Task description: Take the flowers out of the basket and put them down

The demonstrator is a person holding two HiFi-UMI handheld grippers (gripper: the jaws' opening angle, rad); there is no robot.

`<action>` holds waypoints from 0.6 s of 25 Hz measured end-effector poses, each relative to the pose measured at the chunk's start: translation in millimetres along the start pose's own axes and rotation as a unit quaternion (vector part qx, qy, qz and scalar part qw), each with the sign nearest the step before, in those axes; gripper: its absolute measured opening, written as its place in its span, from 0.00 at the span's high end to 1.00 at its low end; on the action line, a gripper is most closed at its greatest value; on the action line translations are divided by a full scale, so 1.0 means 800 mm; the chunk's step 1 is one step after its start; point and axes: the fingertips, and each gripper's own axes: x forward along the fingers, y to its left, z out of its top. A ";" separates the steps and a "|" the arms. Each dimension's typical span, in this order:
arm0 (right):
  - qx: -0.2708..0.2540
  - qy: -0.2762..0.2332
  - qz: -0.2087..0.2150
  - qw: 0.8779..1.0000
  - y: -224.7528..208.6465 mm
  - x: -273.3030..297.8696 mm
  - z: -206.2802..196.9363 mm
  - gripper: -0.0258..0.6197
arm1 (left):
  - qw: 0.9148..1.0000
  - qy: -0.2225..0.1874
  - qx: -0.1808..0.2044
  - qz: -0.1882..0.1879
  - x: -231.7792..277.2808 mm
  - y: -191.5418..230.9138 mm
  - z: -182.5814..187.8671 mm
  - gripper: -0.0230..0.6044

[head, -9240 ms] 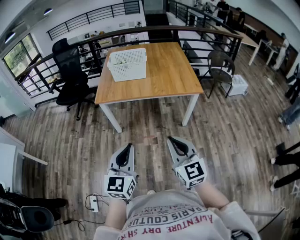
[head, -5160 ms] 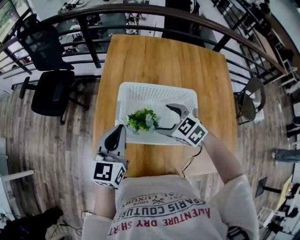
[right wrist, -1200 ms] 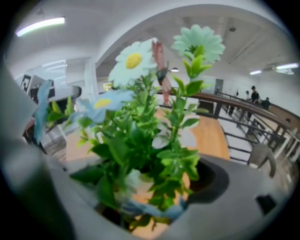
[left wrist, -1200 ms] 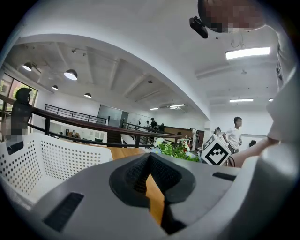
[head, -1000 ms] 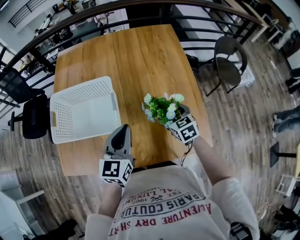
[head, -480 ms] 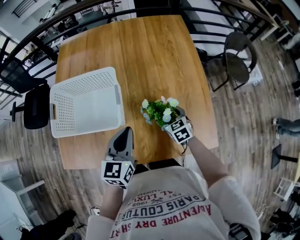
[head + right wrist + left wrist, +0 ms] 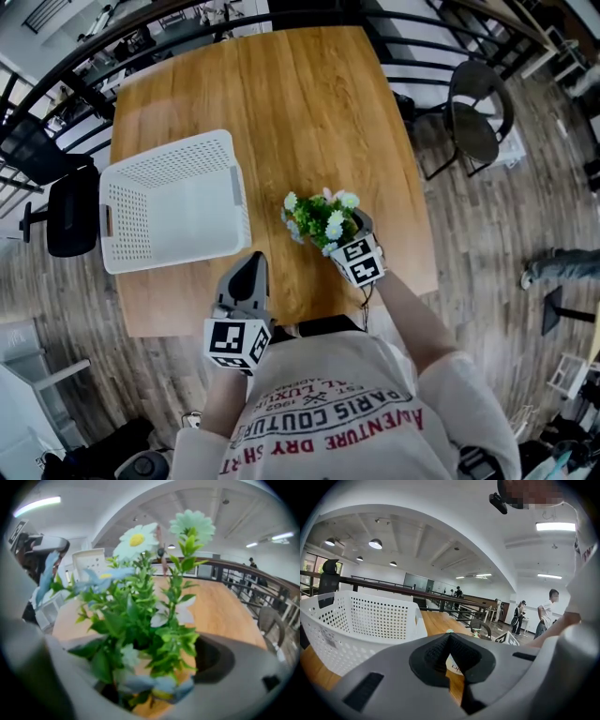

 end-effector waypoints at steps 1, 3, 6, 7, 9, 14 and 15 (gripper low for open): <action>0.007 -0.004 -0.005 1.000 0.000 -0.004 0.000 0.22 | 1.000 -0.001 0.002 -0.002 -0.002 -0.001 0.002 0.95; 0.018 -0.016 -0.011 1.000 0.001 -0.016 0.005 0.22 | 1.000 -0.002 0.005 -0.009 -0.004 -0.001 0.006 0.95; 0.024 -0.042 -0.029 0.998 0.000 -0.045 0.025 0.22 | 1.000 -0.007 0.014 -0.022 -0.002 0.001 0.016 0.95; 0.019 -0.051 -0.039 0.998 0.001 -0.058 0.033 0.22 | 0.999 -0.011 0.017 -0.025 -0.002 0.003 0.021 0.95; 0.005 -0.068 -0.060 0.996 0.009 -0.088 0.054 0.22 | 0.999 -0.019 0.018 -0.029 -0.007 0.009 0.033 0.95; 0.022 -0.129 -0.066 0.989 0.035 -0.155 0.129 0.22 | 0.998 -0.031 0.026 -0.042 -0.027 0.021 0.055 0.95; 0.035 -0.148 -0.066 0.986 0.039 -0.165 0.148 0.23 | 0.998 -0.034 0.030 -0.044 -0.031 0.025 0.061 0.95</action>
